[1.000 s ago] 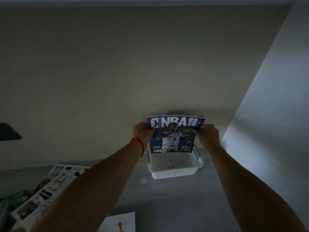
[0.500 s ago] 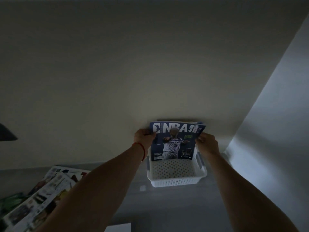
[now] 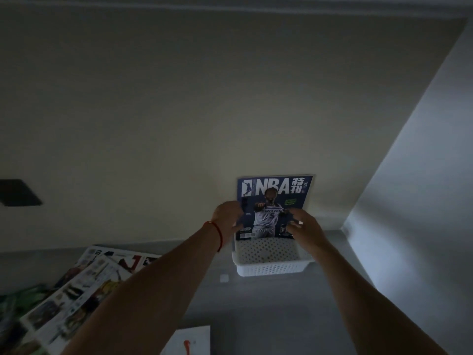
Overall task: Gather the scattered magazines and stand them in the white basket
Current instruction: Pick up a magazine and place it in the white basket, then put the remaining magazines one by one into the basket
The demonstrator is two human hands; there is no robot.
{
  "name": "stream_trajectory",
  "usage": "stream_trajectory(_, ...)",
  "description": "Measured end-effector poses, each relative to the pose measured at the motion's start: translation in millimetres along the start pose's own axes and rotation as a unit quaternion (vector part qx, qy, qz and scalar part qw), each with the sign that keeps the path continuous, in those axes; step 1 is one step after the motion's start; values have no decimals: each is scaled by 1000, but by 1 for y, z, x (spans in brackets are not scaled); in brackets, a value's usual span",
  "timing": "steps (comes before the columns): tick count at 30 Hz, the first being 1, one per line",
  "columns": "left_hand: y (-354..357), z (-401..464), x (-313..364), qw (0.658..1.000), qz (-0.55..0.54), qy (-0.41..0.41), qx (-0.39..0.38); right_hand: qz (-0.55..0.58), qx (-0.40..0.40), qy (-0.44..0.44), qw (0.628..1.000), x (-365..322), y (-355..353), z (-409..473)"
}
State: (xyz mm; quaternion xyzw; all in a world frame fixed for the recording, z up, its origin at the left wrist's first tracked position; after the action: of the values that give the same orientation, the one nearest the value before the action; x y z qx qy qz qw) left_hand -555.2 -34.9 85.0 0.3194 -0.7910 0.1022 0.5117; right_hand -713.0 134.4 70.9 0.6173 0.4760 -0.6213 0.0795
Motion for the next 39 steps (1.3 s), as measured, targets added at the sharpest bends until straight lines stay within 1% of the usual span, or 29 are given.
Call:
stream_trajectory(3,-2,-22,-1,998,36,15,-50,-43,-15,-23,999,-11,15,-22)
stream_trajectory(4,-5,-27,-4,997,47,16,-54,-53,-23,-30,998,-15,21,-29)
stream_trajectory(8,-22,-42,-13,996,81,24,-35,-99,-32,-35,994,-27,46,-52)
stream_trajectory(11,-40,-60,-23,988,145,42,-22,-151,-63,-47,985,-38,74,-70)
stream_trajectory(13,-62,-78,-38,979,196,63,0,-155,-93,-39,983,-44,107,-88)
stream_trajectory(15,-93,-101,-63,969,234,70,27,-132,-129,-25,982,-44,152,-114)
stream_trajectory(16,-111,-115,-79,963,260,64,40,-135,-160,-28,977,-44,182,-129)
stream_trajectory(18,-145,-143,-115,947,314,34,58,-185,-228,-47,955,-41,244,-160)
stream_trajectory(19,-161,-158,-133,938,342,17,59,-208,-250,-44,945,-35,272,-175)
stream_trajectory(21,-187,-187,-164,905,421,-3,51,-263,-251,-34,931,-19,314,-200)
stream_trajectory(22,-199,-199,-179,880,472,-9,44,-291,-240,-26,926,-10,328,-213)
stream_trajectory(23,-210,-210,-192,848,529,-15,32,-308,-228,-12,923,-1,339,-226)
stream_trajectory(25,-229,-229,-223,771,635,-48,-3,-321,-200,3,926,10,352,-248)
stream_trajectory(26,-236,-237,-236,745,664,-61,-17,-325,-178,-2,929,12,354,-254)
stream_trajectory(27,-241,-245,-246,734,675,-65,-26,-324,-154,-7,933,12,353,-256)
stream_trajectory(29,-245,-255,-258,734,677,-45,-25,-289,-123,0,949,10,348,-253)
stream_trajectory(31,-245,-260,-261,732,681,-31,-19,-200,-136,29,970,11,344,-247)
stream_trajectory(33,-246,-259,-258,738,674,-36,-12,-126,-159,63,977,13,337,-243)
stream_trajectory(34,-246,-258,-256,740,671,-38,-12,-109,-155,69,979,13,330,-241)
stream_trajectory(36,-245,-255,-249,742,669,-42,-18,-98,-119,68,986,13,308,-237)
stream_trajectory(39,-242,-251,-236,751,656,-70,-27,-119,-88,28,989,4,265,-231)
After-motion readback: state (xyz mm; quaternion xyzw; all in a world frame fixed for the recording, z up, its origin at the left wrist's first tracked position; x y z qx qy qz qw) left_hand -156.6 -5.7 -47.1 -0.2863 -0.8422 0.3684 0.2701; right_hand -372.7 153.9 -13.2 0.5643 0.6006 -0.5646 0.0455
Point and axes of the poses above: each hand's wrist, its own z-axis towards the middle knuckle, its own y-axis out of the palm, x = y × z, the point moved 8 cm from there along z, towards the middle knuckle, and after that the axes turned 8 degrees about -x, right-handed, at the moved point
